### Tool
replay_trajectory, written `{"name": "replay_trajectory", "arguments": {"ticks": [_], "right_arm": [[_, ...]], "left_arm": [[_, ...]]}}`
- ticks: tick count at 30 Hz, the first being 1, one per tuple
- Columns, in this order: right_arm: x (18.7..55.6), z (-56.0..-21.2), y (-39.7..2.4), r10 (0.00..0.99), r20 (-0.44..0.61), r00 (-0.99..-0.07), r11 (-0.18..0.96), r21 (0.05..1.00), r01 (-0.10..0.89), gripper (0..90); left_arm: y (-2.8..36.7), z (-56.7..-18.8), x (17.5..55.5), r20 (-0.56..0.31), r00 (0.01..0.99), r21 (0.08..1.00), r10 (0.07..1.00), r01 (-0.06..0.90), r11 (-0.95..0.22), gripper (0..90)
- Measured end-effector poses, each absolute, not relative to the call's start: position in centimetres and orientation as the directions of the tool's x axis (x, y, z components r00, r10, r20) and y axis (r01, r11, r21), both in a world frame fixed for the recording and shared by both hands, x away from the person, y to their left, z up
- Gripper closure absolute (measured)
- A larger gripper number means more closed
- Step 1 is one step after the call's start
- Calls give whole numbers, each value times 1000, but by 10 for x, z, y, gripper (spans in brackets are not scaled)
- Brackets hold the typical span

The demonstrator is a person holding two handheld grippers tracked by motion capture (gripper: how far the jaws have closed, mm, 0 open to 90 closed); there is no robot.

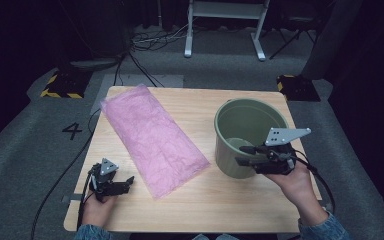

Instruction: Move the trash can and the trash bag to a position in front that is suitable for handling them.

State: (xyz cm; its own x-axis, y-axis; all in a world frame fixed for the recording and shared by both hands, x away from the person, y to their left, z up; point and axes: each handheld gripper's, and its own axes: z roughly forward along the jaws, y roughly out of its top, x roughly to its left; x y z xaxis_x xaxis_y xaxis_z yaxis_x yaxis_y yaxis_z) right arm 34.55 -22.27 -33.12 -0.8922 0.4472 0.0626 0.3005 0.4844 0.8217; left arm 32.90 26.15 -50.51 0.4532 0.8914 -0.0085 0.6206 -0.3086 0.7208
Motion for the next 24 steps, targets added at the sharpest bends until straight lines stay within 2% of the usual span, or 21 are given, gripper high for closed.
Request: {"name": "replay_trajectory", "arguments": {"ticks": [6,13,24], "right_arm": [[322,-330,-215,384,99,-918,499,814,297,566],[281,-326,-195,307,43,-951,572,790,221,554],[255,-325,-184,214,86,-973,584,787,198,557]], "left_arm": [[261,-505,329,-11,453,720,892,622,-307,174],[261,-505,330,-13,452,721,892,623,-305,174],[261,-505,329,-14,450,720,893,624,-303,174]]}}
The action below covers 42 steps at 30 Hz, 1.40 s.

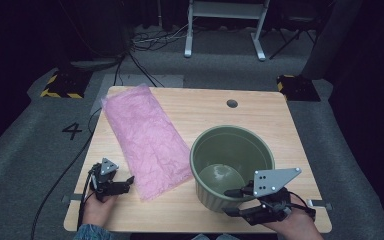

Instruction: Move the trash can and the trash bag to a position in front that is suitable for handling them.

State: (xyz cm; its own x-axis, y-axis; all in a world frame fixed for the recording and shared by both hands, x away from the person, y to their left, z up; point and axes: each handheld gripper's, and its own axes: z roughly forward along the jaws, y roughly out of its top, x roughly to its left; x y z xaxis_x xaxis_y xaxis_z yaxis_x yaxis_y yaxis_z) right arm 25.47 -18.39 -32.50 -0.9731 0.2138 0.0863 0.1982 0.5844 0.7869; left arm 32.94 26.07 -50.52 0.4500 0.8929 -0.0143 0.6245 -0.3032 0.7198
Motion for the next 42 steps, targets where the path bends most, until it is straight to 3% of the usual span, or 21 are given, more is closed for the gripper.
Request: {"name": "replay_trajectory", "arguments": {"ticks": [8,17,30,37,42], "right_arm": [[252,-316,-188,204,61,-977,549,819,166,527],[277,-299,-230,368,-20,-930,453,877,161,432],[302,-305,-281,544,-68,-836,423,883,203,428],[315,-328,-315,635,-74,-769,421,867,265,411],[334,-375,-343,698,-1,-716,382,846,371,404]], "left_arm": [[261,-505,329,-14,451,720,893,624,-304,174],[261,-505,329,-14,451,720,893,624,-304,174],[261,-505,329,-12,450,721,893,623,-304,174],[261,-505,329,-10,450,721,893,622,-305,174],[261,-505,329,-10,447,721,894,623,-303,174]]}}
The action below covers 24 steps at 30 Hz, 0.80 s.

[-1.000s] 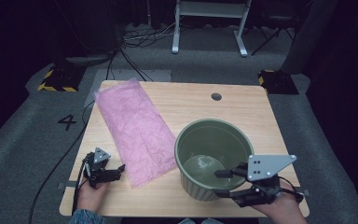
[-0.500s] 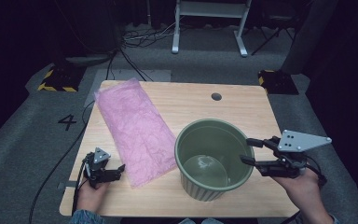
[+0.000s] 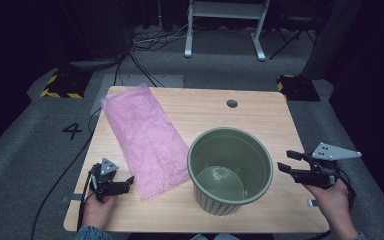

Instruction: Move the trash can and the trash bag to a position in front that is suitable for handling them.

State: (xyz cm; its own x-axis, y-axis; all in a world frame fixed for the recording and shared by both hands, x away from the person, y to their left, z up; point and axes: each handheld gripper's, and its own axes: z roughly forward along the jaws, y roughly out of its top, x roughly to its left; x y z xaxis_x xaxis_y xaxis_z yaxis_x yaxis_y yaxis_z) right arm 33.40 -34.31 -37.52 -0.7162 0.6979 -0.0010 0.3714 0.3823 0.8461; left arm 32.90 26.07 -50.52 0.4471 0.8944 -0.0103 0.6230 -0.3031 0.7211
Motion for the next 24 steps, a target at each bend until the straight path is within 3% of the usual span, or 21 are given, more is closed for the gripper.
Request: {"name": "replay_trajectory", "arguments": {"ticks": [10,19,23,24], "right_arm": [[359,-458,-368,765,-17,-644,419,772,477,411],[370,-494,-373,823,-2,-569,378,748,545,413],[368,-502,-370,835,-13,-551,370,754,542,370],[367,-502,-369,840,-34,-541,376,756,536,342]], "left_arm": [[261,-505,329,-9,444,722,896,623,-302,174],[259,-505,328,-15,414,720,910,636,-277,174],[260,-505,328,-21,414,722,910,636,-273,179],[261,-505,328,-20,410,726,912,633,-269,222]]}}
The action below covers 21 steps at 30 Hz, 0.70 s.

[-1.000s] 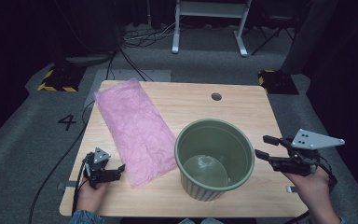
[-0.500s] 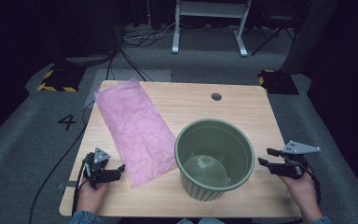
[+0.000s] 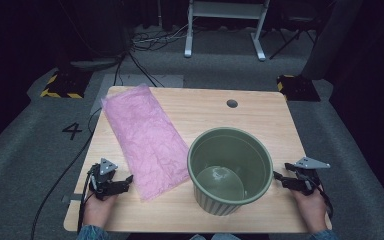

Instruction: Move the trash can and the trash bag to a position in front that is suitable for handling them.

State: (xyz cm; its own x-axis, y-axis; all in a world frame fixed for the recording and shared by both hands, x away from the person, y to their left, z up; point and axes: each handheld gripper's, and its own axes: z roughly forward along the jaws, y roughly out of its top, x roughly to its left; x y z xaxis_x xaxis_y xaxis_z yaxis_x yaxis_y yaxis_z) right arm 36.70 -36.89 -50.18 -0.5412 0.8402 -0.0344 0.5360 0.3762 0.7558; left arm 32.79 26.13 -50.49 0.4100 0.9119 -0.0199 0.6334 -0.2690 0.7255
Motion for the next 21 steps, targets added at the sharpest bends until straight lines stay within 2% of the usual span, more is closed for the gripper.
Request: {"name": "replay_trajectory", "arguments": {"ticks": [4,10,17,21], "right_arm": [[369,-502,-370,843,-13,-537,364,749,554,296],[370,-502,-371,846,-4,-534,357,747,560,296],[370,-502,-371,846,-4,-534,357,748,560,296],[370,-502,-371,846,-4,-534,357,748,560,296]], "left_arm": [[266,-502,329,-48,395,720,917,650,-242,284],[278,-486,336,-90,360,752,929,636,-174,284],[285,-461,363,-124,315,774,941,625,-107,239],[286,-460,380,-109,297,758,949,642,-114,207]]}}
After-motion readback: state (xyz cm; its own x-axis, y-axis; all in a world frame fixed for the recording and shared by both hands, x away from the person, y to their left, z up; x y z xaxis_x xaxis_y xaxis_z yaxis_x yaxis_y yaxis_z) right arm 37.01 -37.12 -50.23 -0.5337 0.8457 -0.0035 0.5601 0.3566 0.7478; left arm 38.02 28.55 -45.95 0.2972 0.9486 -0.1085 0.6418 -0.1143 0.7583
